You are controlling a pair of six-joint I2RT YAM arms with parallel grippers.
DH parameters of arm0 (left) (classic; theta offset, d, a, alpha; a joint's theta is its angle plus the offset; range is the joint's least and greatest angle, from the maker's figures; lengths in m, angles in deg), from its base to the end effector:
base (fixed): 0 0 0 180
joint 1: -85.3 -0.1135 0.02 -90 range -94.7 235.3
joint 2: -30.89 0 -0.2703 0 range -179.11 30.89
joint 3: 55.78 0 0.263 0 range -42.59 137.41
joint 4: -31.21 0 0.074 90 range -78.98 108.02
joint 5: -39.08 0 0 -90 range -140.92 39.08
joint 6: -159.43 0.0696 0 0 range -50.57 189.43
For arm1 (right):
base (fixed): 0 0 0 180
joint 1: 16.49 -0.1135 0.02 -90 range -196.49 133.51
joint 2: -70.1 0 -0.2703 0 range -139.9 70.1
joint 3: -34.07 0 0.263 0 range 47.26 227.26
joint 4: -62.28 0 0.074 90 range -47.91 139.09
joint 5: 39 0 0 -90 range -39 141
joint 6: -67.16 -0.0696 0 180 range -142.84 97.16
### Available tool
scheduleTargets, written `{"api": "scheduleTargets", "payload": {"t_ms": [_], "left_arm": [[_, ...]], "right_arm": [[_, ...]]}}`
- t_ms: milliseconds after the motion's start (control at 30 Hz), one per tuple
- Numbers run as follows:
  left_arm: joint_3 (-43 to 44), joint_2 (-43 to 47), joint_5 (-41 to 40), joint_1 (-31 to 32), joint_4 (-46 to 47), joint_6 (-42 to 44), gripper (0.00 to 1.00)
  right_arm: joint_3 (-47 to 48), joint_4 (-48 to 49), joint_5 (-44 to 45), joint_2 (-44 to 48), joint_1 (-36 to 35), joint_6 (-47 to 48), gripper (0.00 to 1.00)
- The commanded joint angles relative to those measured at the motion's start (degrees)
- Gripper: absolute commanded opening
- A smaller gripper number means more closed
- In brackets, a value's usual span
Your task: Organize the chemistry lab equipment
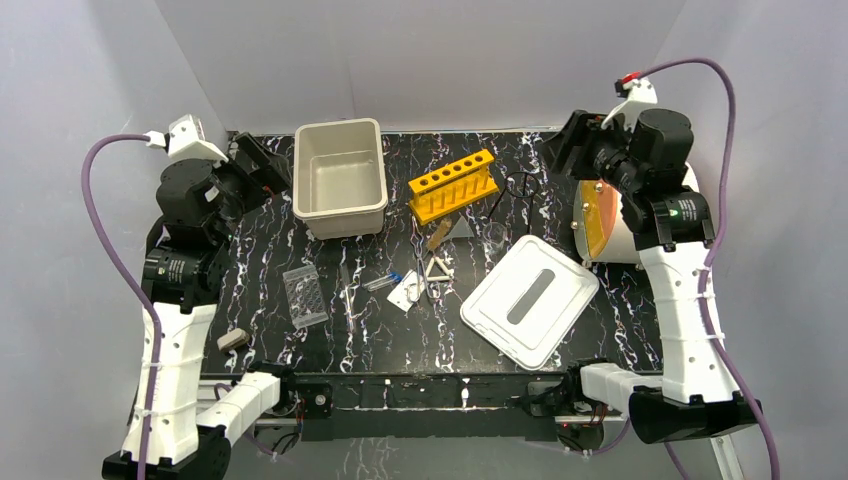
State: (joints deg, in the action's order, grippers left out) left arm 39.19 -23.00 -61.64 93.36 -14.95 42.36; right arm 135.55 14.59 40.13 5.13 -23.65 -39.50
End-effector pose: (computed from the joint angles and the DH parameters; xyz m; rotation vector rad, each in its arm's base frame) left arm 0.2006 -0.0153 0.4921 -0.4149 1.6147 -0.3101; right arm 0.2530 0.0450 0.4873 0.0087 1.7861 0.4677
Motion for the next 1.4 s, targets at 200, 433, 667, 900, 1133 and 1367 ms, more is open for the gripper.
{"api": "scheduleTargets", "payload": {"t_ms": [200,433,667,900,1133,1367], "left_arm": [[-1.9,1.7,8.4,-0.9,4.7,-2.7,0.98],[-8.2,1.5,26.8,-1.0,9.4,-4.3,0.98],[-15.6,1.5,34.4,-0.4,10.7,-3.9,0.98],[-21.7,3.4,34.8,-0.1,9.8,-4.8,0.98],[-25.7,5.6,27.4,-0.1,7.6,-9.1,0.98],[-26.4,6.7,26.2,-0.1,6.3,-10.9,0.98]], "right_arm": [[-1.5,3.6,-4.1,-1.5,-8.5,3.2,0.80],[-6.4,3.7,1.7,-2.7,-19.8,1.2,0.79],[-13.4,4.6,13.3,-5.6,-33.6,-3.5,0.77],[-20.2,7.2,18.2,-10.7,-41.7,-10.0,0.73],[-23.2,10.1,19.7,-18.6,-45.2,-15.6,0.65],[-23.7,10.3,23.3,-22.6,-45.3,-20.4,0.54]]}}
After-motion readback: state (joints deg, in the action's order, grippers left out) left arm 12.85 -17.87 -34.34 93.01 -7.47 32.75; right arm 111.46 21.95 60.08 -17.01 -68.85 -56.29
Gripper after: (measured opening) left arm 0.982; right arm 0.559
